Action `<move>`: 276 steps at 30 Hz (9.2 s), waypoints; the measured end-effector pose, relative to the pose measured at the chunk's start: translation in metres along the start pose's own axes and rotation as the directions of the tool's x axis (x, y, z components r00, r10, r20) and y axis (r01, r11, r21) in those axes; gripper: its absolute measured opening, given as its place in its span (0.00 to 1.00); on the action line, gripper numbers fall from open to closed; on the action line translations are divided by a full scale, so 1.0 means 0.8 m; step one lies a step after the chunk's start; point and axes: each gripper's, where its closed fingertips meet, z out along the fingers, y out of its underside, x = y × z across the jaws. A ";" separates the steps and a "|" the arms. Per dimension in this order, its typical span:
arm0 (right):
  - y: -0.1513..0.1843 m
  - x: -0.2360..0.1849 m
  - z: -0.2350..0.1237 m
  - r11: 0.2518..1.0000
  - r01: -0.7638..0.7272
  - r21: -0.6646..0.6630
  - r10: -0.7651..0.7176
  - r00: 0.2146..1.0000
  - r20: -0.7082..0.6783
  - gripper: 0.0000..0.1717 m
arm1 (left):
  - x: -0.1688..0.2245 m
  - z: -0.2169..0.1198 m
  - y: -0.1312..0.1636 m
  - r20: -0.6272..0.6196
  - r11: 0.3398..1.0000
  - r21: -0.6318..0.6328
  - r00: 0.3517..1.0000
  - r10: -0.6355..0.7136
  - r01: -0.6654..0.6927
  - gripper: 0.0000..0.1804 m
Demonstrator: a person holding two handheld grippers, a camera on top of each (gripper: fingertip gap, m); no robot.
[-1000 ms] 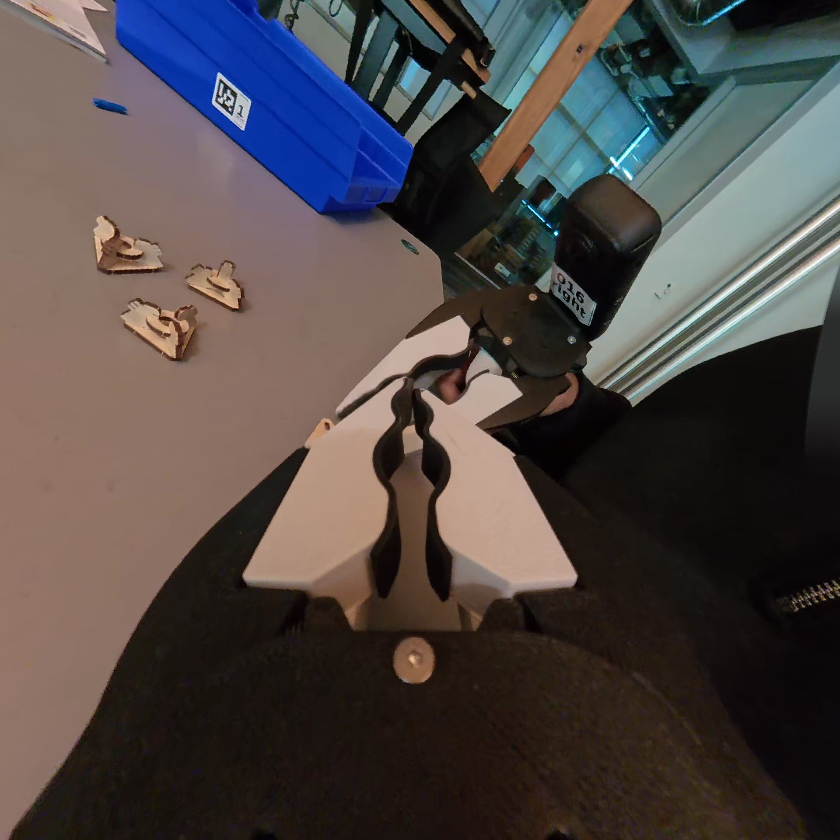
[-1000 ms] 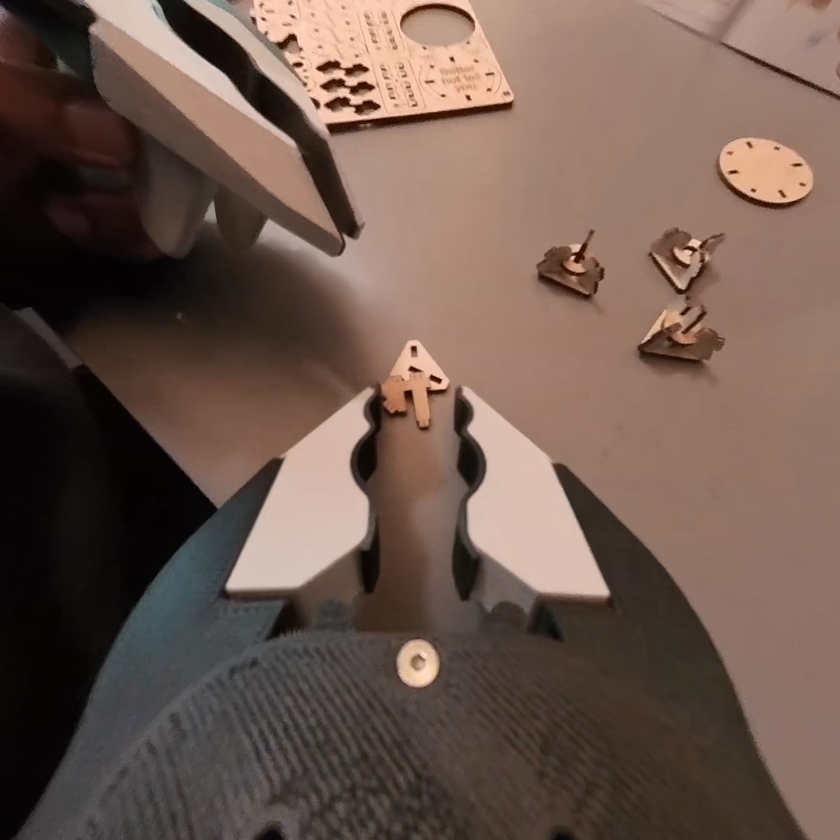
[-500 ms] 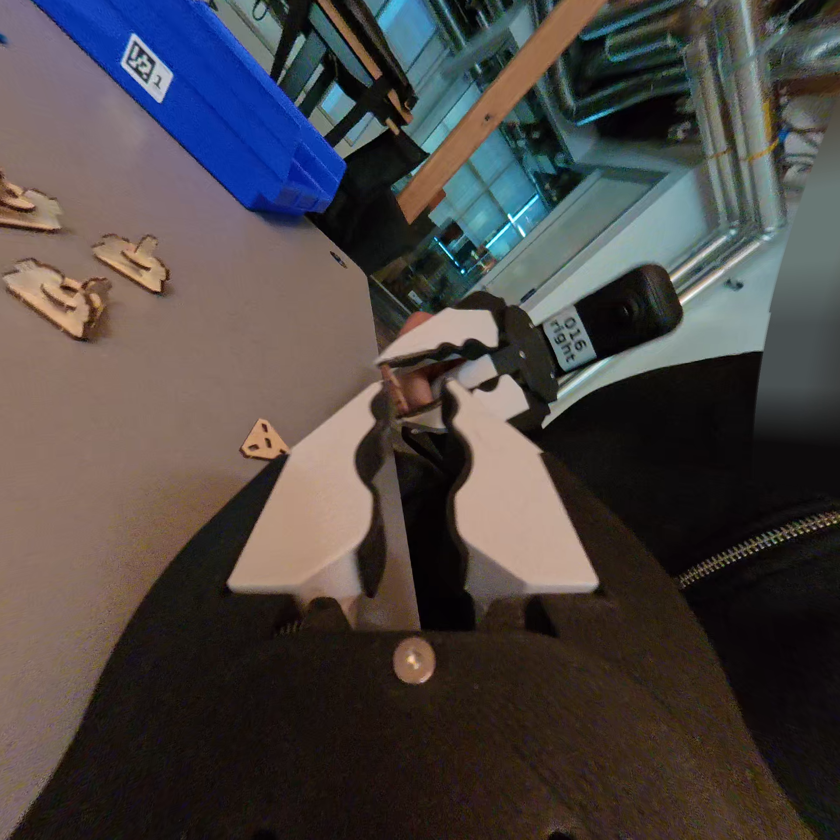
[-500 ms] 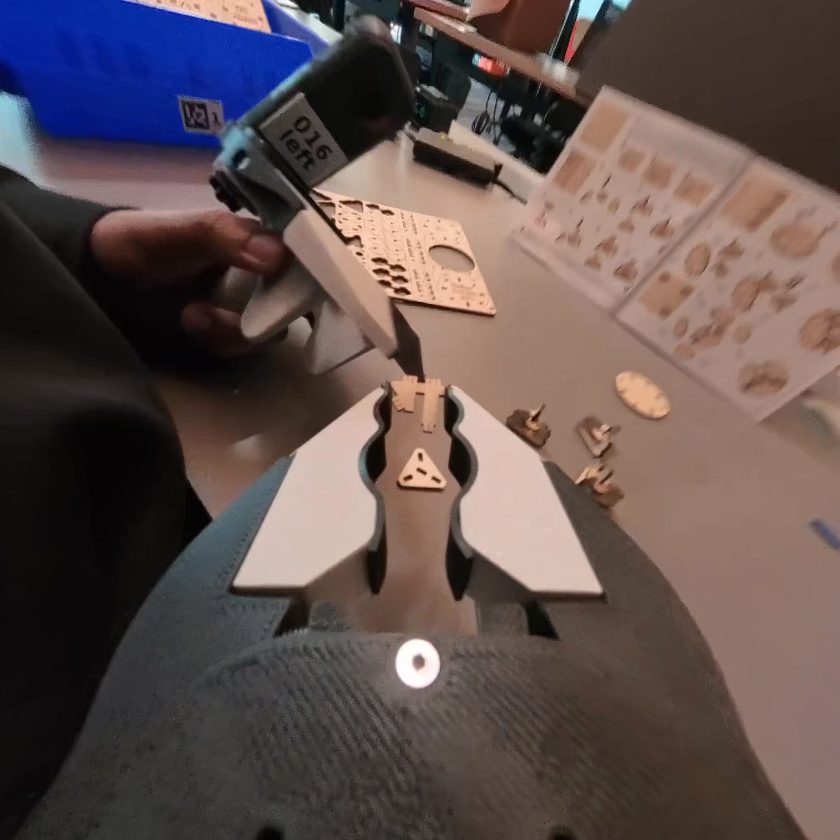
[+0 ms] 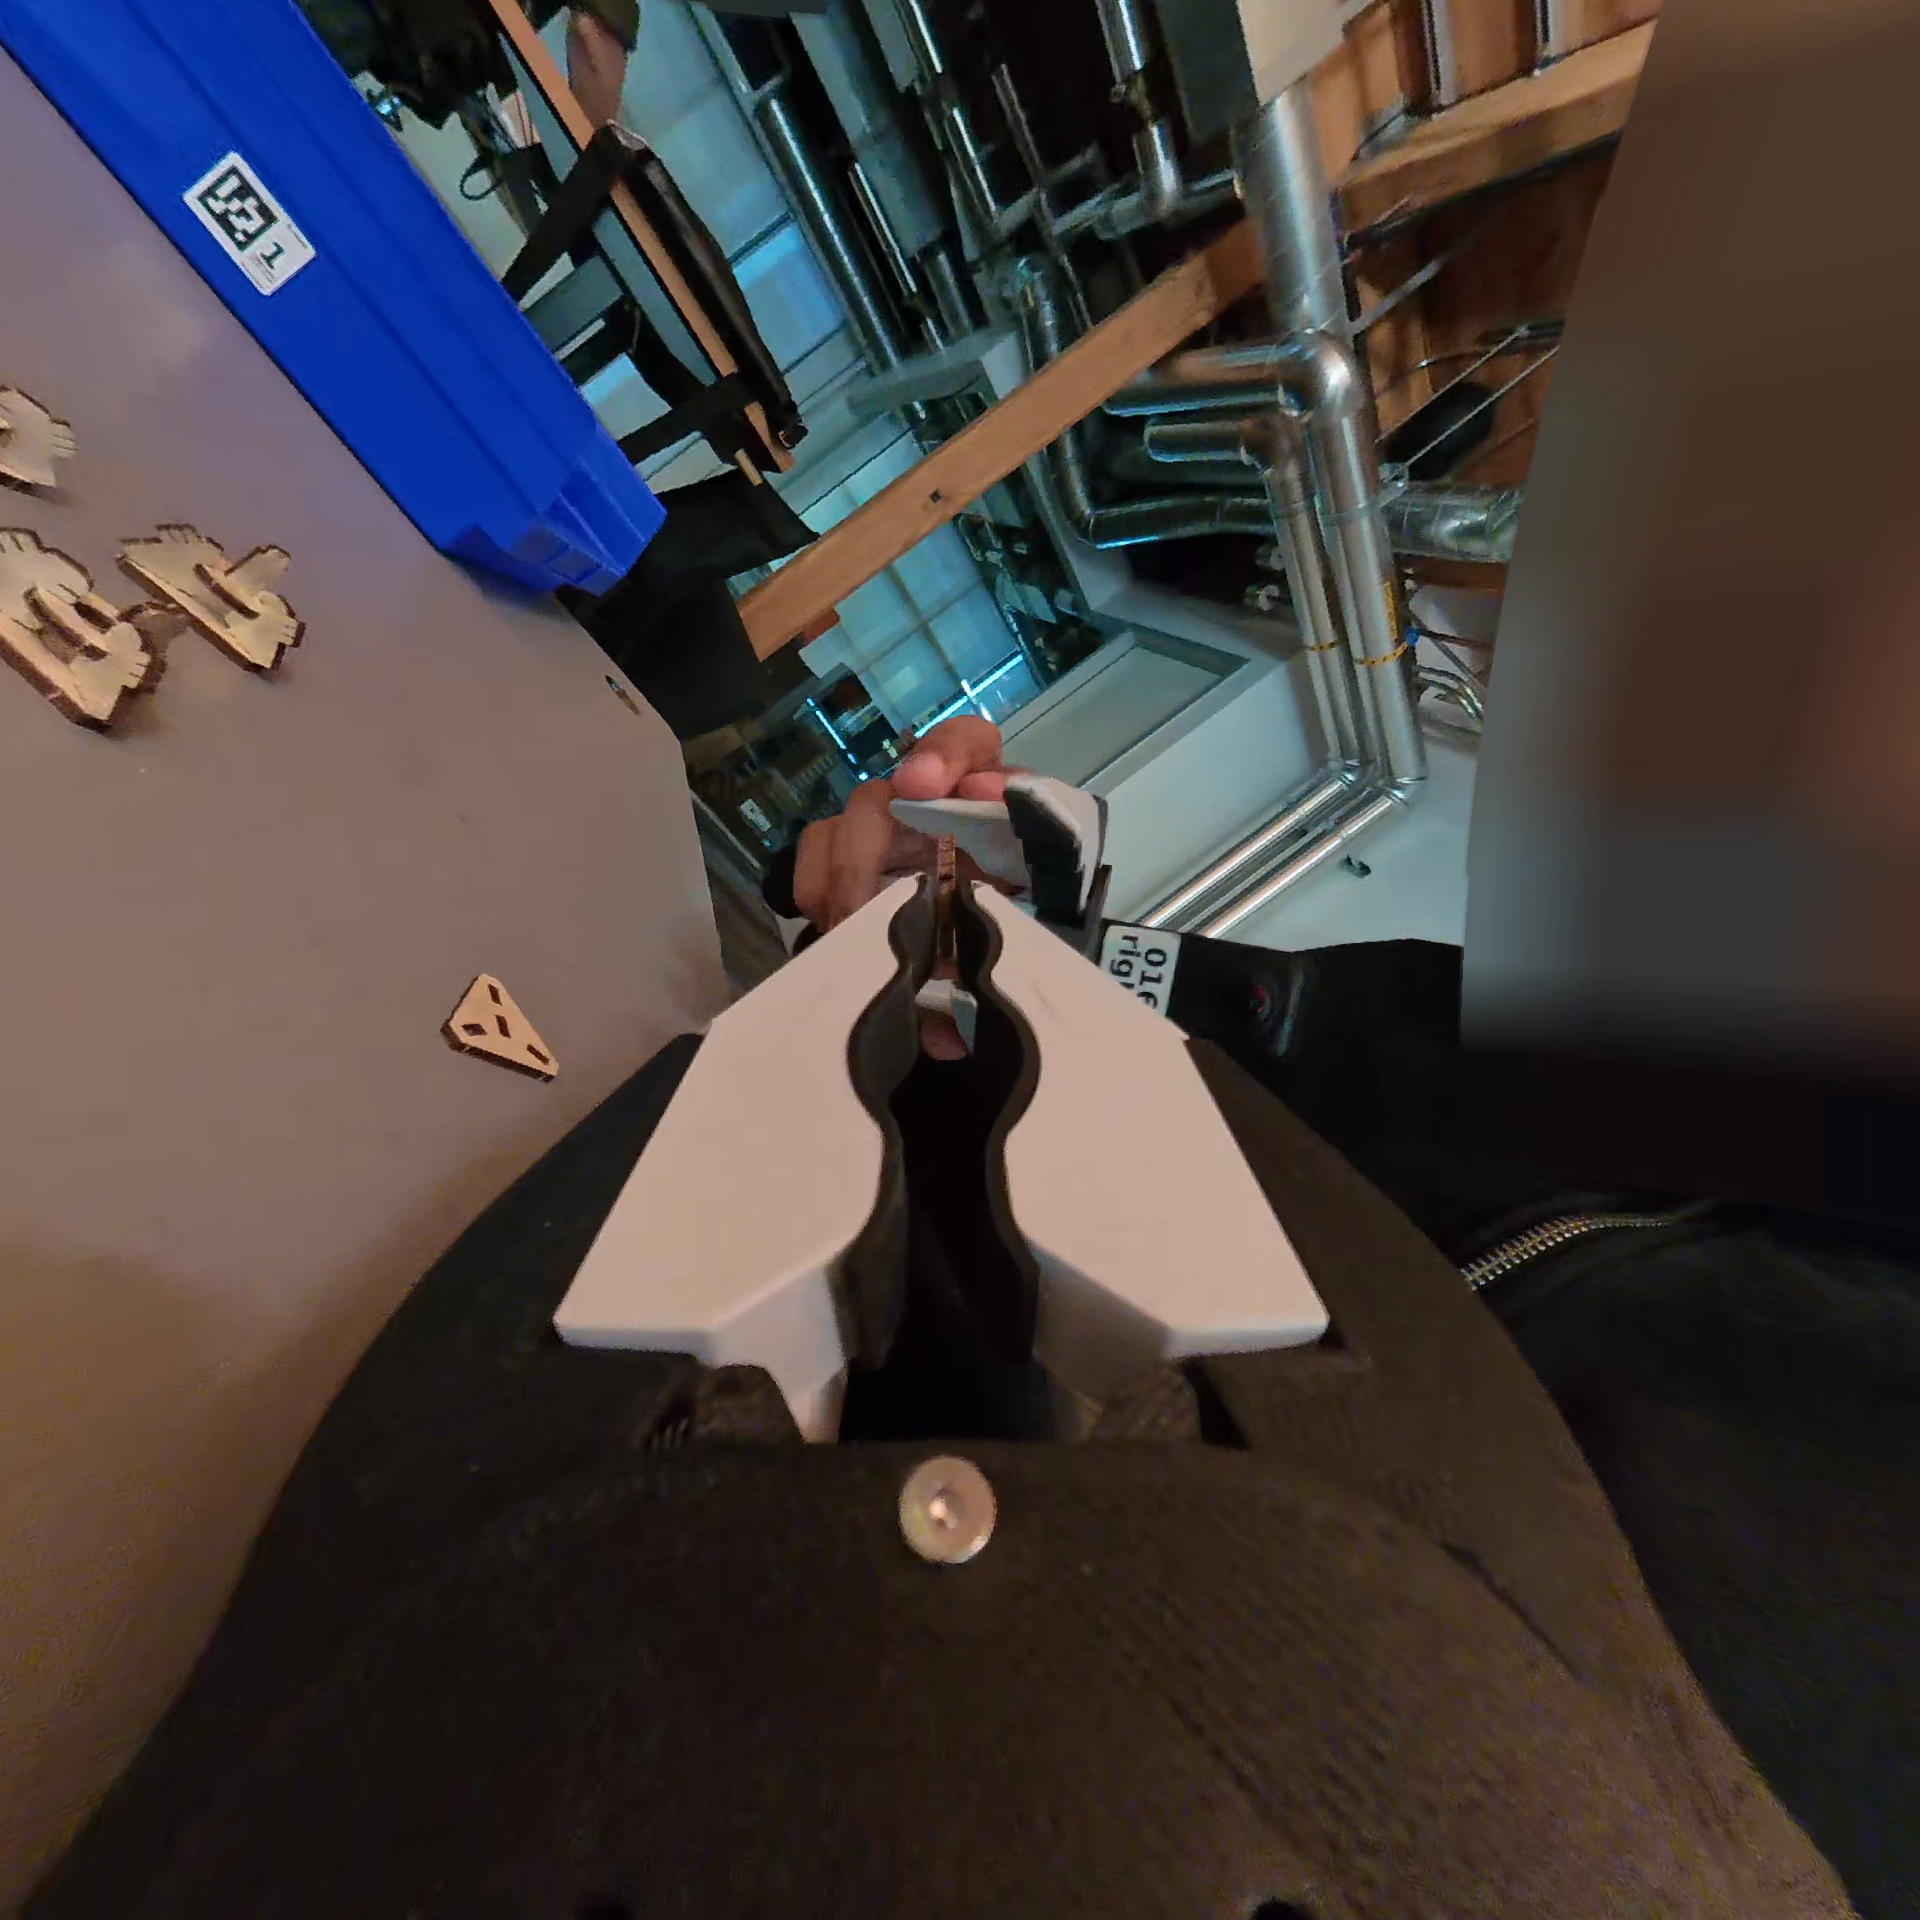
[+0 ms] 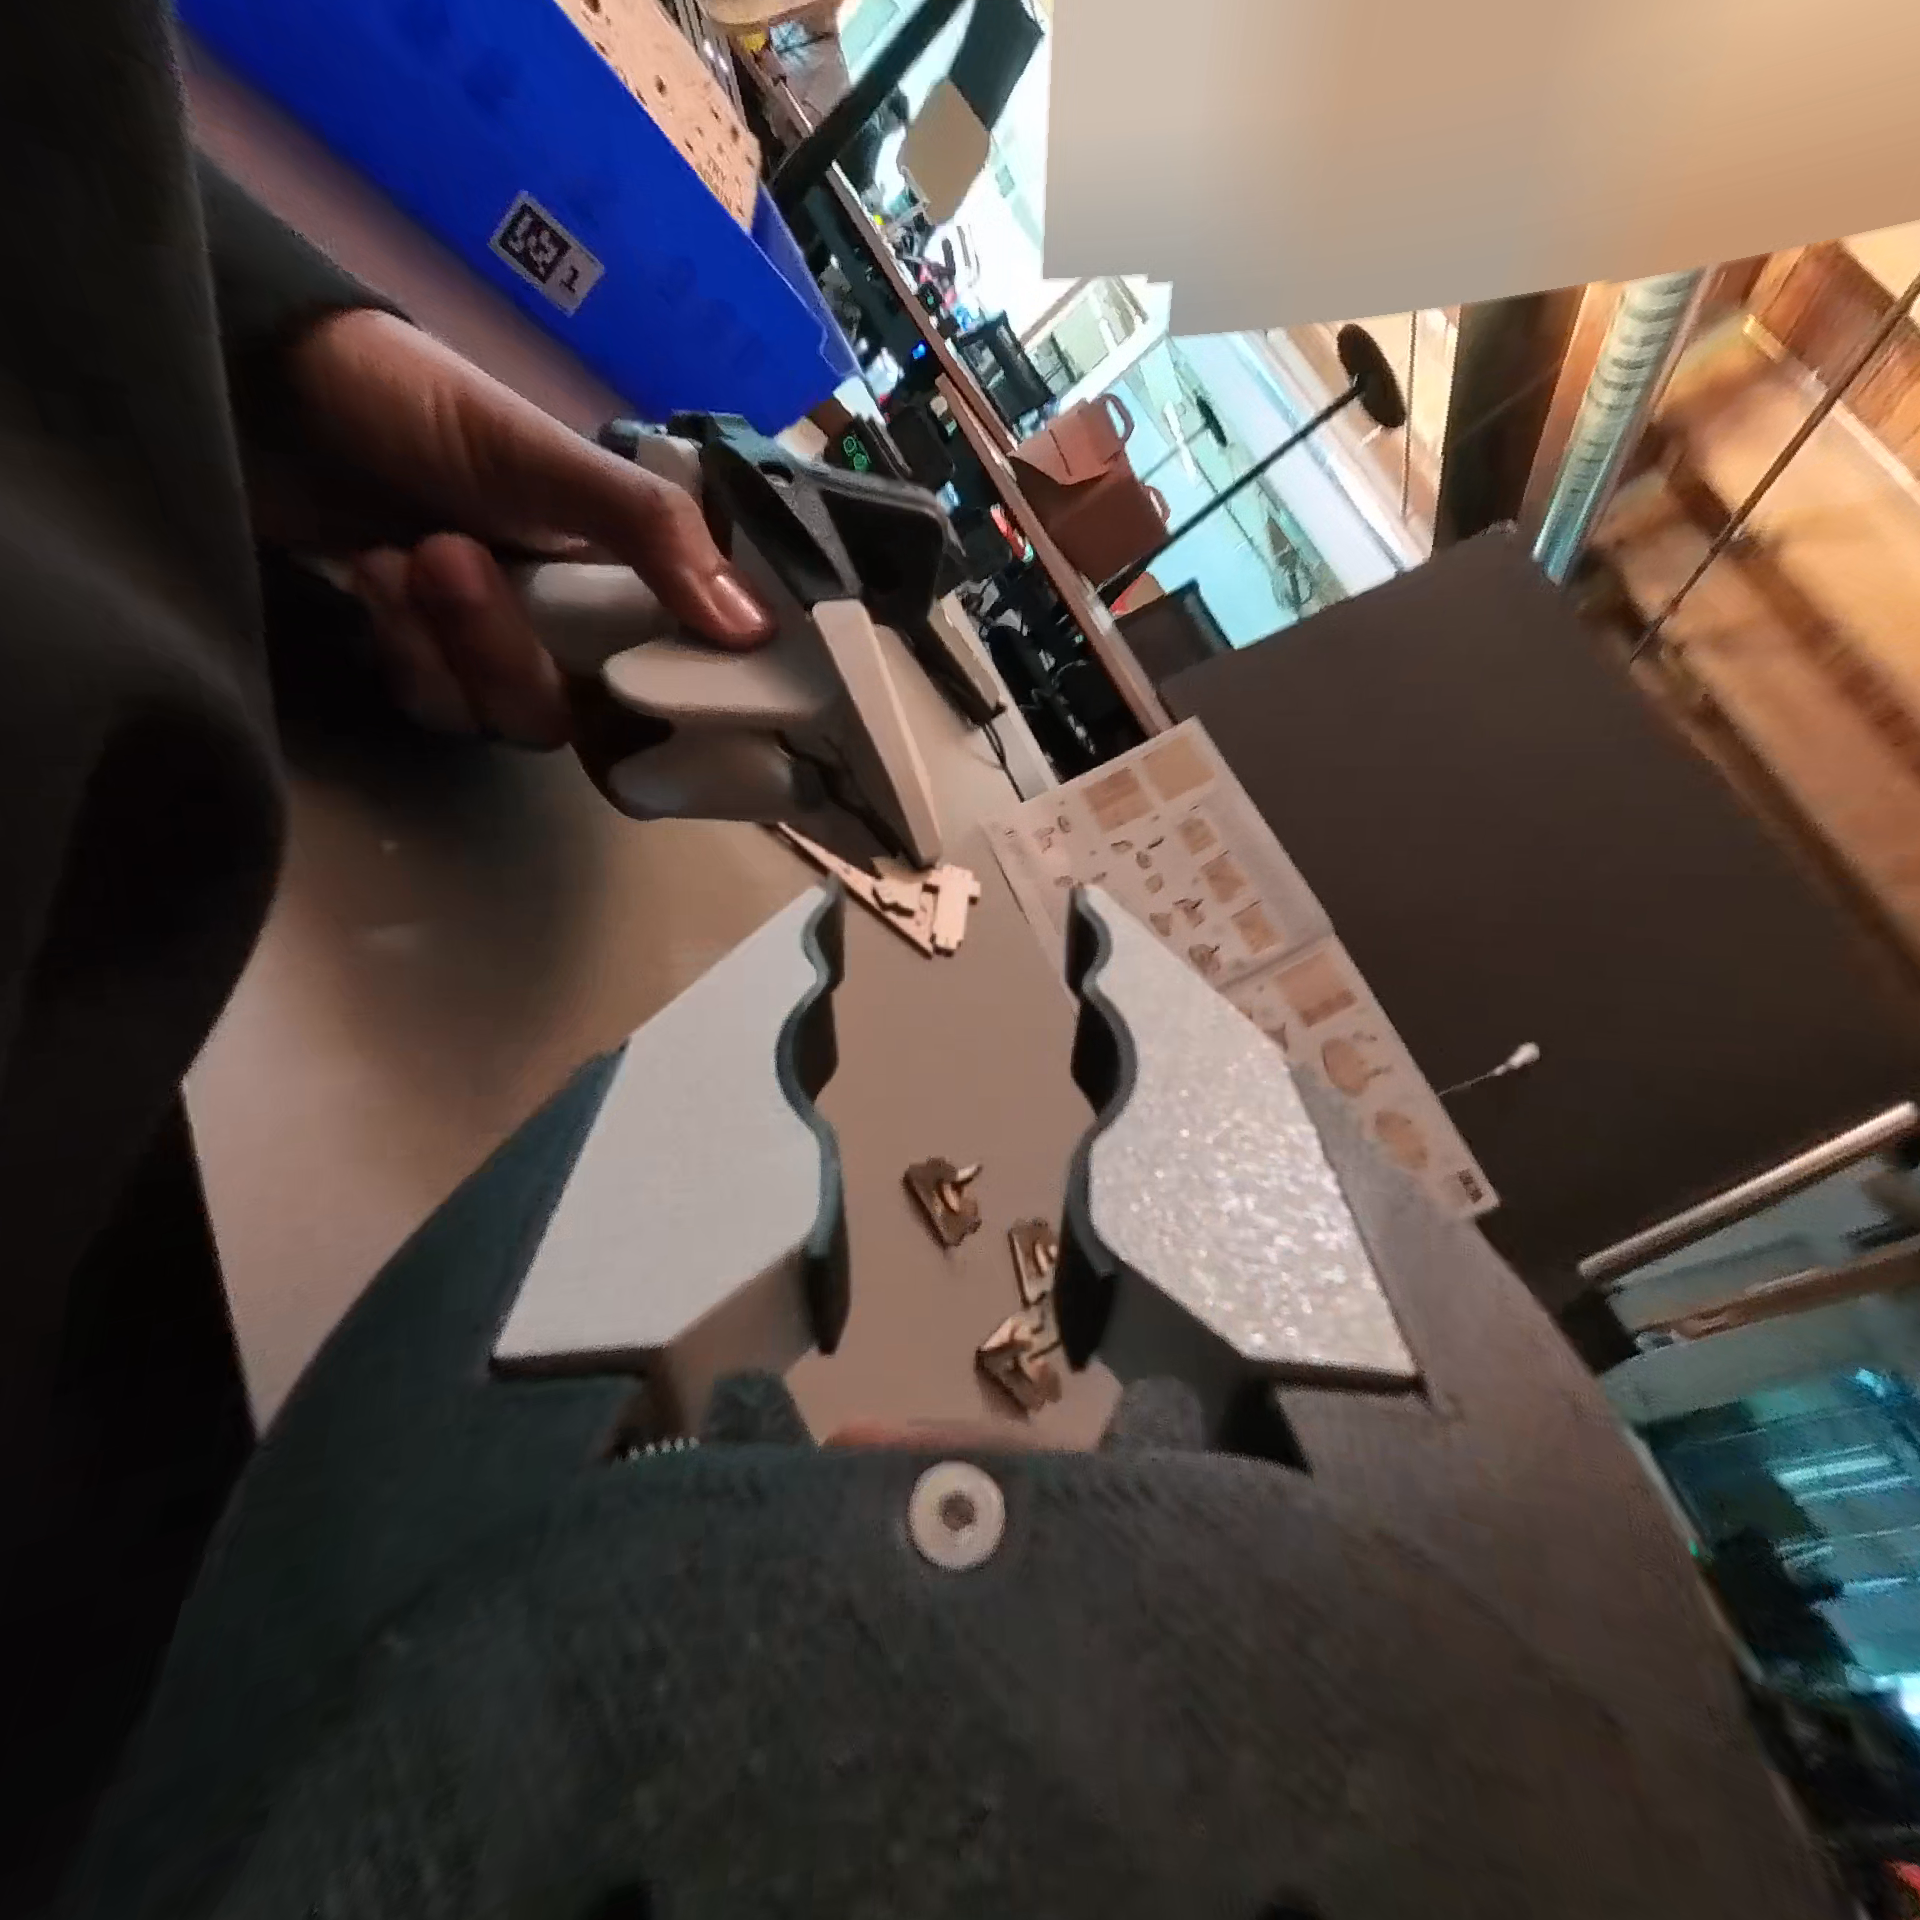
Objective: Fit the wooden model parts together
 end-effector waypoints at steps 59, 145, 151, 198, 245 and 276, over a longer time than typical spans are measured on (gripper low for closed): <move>0.120 -0.053 -0.046 0.462 -0.500 -0.732 0.789 0.609 0.081 0.11 | -0.054 0.033 0.064 0.332 0.877 -0.416 0.859 0.391 -0.238 0.39; 0.125 -0.073 -0.025 0.257 0.072 -0.964 0.710 0.663 0.239 0.11 | -0.048 -0.035 -0.016 0.351 0.993 0.015 0.930 0.105 -0.117 0.22; 0.126 -0.073 -0.024 0.272 0.029 -0.962 0.698 0.682 0.218 0.10 | -0.048 -0.035 -0.016 0.349 0.993 0.017 0.932 0.101 -0.114 0.22; -0.043 0.006 0.011 0.502 -0.793 -0.345 0.863 0.485 0.142 0.02 | 0.057 -0.007 0.008 -0.364 0.976 -0.048 0.906 -0.217 0.215 0.02; 0.060 -0.013 -0.014 0.613 -0.251 -0.749 0.551 0.816 0.177 0.11 | 0.005 -0.016 -0.010 0.046 0.996 0.070 0.997 0.053 -0.057 0.02; 0.131 -0.071 -0.038 0.463 0.346 -0.816 0.628 0.522 0.577 0.10 | -0.023 -0.026 -0.016 0.238 0.988 0.068 0.964 0.122 -0.141 0.00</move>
